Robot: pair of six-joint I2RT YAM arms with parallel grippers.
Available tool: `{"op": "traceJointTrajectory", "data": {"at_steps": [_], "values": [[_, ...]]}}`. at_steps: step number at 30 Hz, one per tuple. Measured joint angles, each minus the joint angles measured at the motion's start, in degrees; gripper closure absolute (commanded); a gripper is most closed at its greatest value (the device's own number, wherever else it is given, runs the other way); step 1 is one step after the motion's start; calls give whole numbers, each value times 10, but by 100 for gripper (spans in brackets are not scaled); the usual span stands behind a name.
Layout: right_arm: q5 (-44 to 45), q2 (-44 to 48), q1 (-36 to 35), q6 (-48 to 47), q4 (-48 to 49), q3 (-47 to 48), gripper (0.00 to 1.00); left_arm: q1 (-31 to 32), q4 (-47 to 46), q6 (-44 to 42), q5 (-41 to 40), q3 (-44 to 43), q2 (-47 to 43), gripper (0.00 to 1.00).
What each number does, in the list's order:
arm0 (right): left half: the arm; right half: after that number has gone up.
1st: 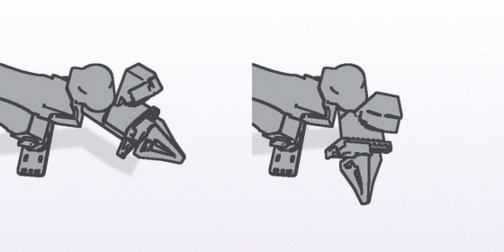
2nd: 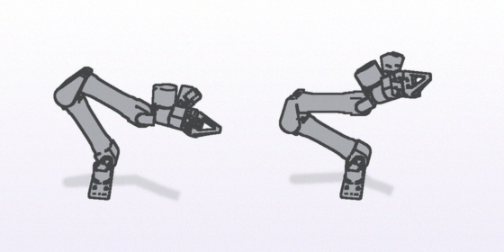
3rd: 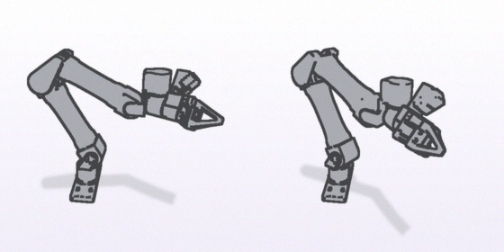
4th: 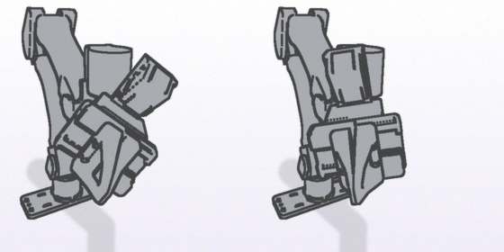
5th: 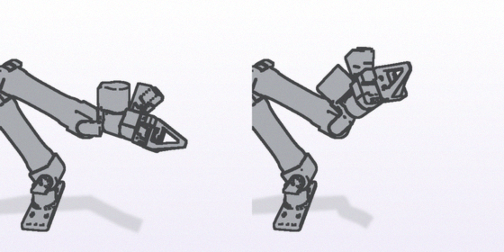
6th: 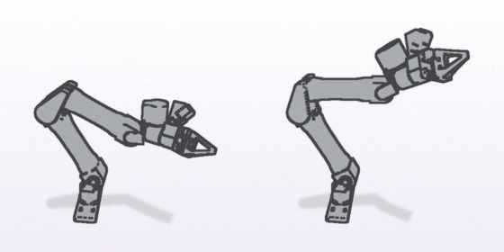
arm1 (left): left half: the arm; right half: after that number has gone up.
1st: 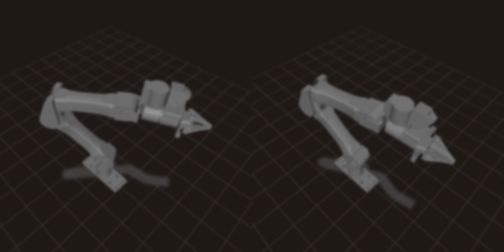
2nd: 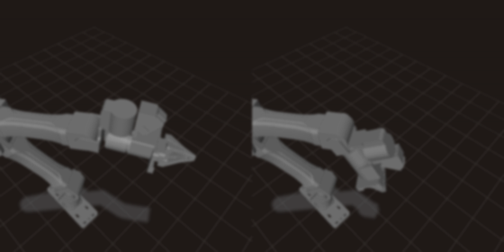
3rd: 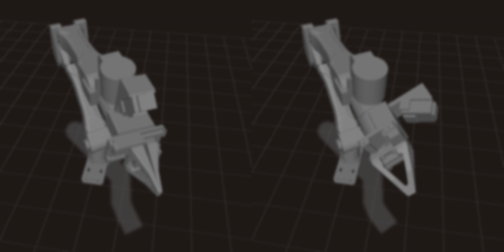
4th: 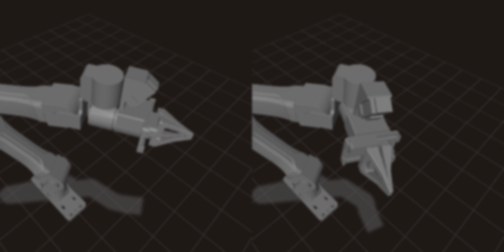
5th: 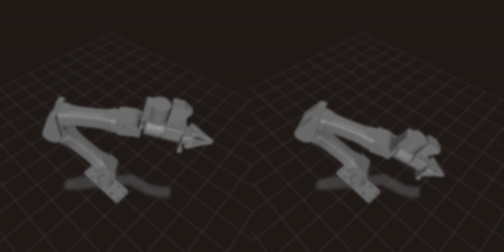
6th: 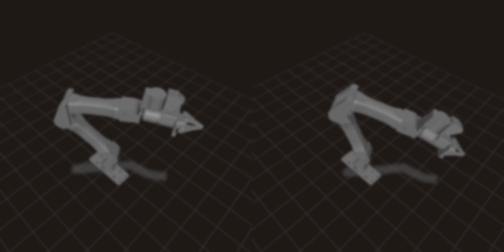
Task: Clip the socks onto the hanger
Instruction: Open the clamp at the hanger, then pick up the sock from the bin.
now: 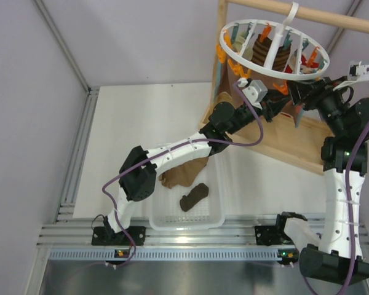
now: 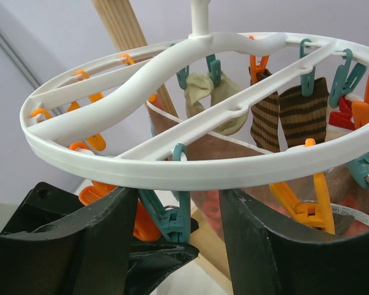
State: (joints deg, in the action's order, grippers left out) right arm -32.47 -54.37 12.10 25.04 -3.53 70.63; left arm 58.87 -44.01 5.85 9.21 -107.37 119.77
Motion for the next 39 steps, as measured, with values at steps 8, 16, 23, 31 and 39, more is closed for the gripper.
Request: {"op": "traceJointTrajectory", "data": {"at_steps": [8,16,23,31,39], "values": [[0,-2,-8,-3,-8,0,74,0,8,0,2,0,0,100],[22,-1,-8,-15,-6,0,100,0,6,0,8,-1,0,86],[29,0,-8,-12,-5,0,100,5,10,-5,24,33,-17,37],[31,0,-8,-10,-5,0,100,0,86,5,42,232,-184,31],[35,0,-7,-8,-8,3,100,-99,271,-3,150,358,-403,38]]}}
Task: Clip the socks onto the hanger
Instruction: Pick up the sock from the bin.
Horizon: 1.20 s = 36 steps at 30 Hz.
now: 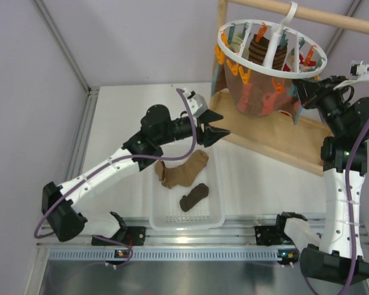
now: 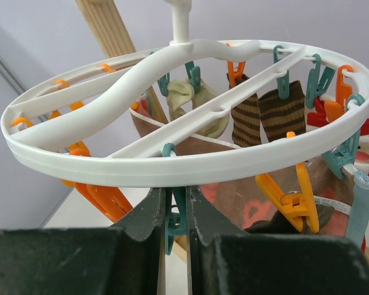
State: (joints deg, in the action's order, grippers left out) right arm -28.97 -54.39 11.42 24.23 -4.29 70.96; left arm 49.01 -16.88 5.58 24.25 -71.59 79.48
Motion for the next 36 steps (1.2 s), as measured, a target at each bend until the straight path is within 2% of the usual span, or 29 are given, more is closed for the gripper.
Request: {"op": "traceJointTrajectory", "data": {"at_steps": [3,6,11,14,16,21,25,29,36], "values": [[1,0,0,0,0,1,100,-21,115,-63,56,37,-60,39],[0,0,0,1,0,1,100,-18,242,-162,110,74,-89,39],[-2,-2,0,5,0,1,100,-8,530,-475,169,83,-57,34],[-4,-4,0,7,0,1,100,16,668,-673,156,75,-5,33],[-5,-4,0,7,0,1,100,39,728,-782,136,75,24,33],[-5,-5,0,6,0,1,100,86,804,-993,78,75,56,35],[-5,-8,0,3,0,1,100,110,826,-1100,25,75,88,36],[-6,-9,0,3,0,1,100,124,836,-1147,-24,68,134,37],[-7,-9,0,-1,0,1,100,129,839,-1174,-87,14,186,38]]}}
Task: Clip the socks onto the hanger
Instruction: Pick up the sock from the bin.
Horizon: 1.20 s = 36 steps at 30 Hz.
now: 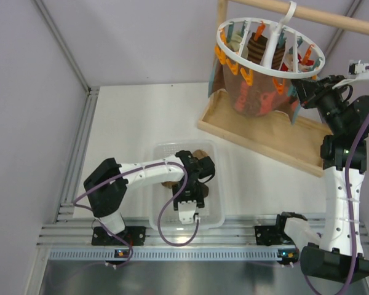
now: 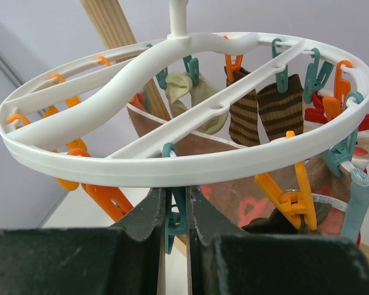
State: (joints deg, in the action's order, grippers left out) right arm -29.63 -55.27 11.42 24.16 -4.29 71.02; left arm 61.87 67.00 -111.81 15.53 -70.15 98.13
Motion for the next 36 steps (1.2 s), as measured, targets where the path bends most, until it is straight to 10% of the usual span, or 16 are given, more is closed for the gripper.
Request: {"op": "traceJointTrajectory", "data": {"at_steps": [14,22,36], "values": [[-5,-8,7,-2,0,0,100,15,-17,-9,-40,11,43,42],[-7,-10,8,-2,0,0,100,24,-40,-10,-20,10,67,84],[-9,-5,11,-2,2,-2,100,-34,41,106,131,-157,11,100]]}}
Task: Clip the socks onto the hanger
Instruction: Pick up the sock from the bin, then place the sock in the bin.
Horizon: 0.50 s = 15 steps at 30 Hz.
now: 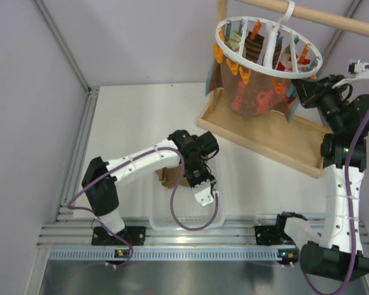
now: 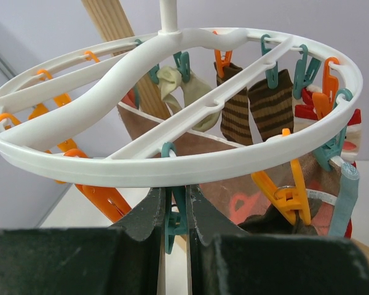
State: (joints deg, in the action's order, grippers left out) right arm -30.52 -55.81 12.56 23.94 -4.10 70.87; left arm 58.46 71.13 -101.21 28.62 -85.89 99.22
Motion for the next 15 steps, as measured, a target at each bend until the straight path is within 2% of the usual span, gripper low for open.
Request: {"op": "traceJointTrajectory", "data": {"at_steps": [5,8,11,15], "values": [[-1,0,0,9,6,-4,100,-43,0,181,83,-87,-23,100],[-2,0,1,14,9,-4,100,-73,-52,374,144,-125,-18,100],[-4,-1,1,18,11,-4,100,-104,-205,667,200,-125,-15,100],[-5,-1,2,26,11,-4,100,-123,-540,1030,189,-9,-43,100]]}}
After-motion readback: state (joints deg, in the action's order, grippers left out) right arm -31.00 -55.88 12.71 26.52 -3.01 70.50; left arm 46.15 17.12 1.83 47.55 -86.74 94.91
